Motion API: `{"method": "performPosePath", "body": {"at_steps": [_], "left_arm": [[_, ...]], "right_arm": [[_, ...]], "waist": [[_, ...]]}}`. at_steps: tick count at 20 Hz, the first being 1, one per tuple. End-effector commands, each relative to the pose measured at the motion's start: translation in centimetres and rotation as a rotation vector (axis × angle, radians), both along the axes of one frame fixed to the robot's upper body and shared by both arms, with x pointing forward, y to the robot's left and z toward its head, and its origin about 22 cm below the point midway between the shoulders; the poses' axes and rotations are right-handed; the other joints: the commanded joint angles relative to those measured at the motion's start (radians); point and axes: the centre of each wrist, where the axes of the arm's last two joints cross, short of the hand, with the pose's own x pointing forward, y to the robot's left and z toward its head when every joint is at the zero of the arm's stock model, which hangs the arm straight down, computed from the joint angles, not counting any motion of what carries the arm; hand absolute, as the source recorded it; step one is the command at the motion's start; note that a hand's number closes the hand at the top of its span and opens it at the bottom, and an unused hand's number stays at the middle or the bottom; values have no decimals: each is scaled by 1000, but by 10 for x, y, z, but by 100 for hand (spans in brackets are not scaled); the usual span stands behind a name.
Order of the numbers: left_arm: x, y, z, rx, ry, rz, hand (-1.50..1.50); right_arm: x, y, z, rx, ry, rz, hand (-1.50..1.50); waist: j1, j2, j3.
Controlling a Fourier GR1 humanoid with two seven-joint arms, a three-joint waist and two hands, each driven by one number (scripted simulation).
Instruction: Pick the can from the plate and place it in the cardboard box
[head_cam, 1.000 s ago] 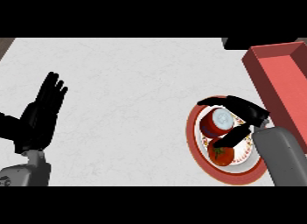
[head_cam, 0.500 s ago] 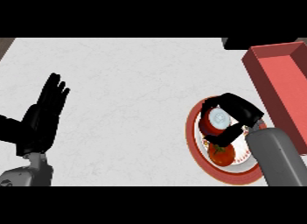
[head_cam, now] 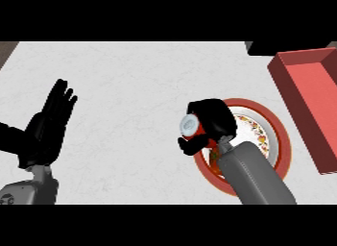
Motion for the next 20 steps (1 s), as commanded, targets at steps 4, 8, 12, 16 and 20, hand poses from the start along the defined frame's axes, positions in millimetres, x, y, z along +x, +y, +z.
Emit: {"method": "performPosePath", "body": {"at_steps": [4, 8, 12, 16, 20], "left_arm": [[-1, -6, 4, -18, 11, 19, 0], [1, -1, -9, -3, 9, 17, 0], [8, -3, 8, -5, 5, 17, 0], [-2, 7, 7, 18, 2, 22, 0], [4, 3, 1, 4, 3, 28, 0]], "right_arm": [[-42, 66, 48, -16, -166, -22, 150], [-38, 67, 81, -72, -245, 13, 150], [-40, 55, 121, 139, -363, -149, 150], [-41, 50, 145, 183, -477, -309, 150], [-44, 25, 175, 187, -553, -447, 150]], "waist": [[-10, -1, 2], [-16, 2, 2], [-20, 0, 2], [-14, -1, 2], [-26, -1, 2]]}}
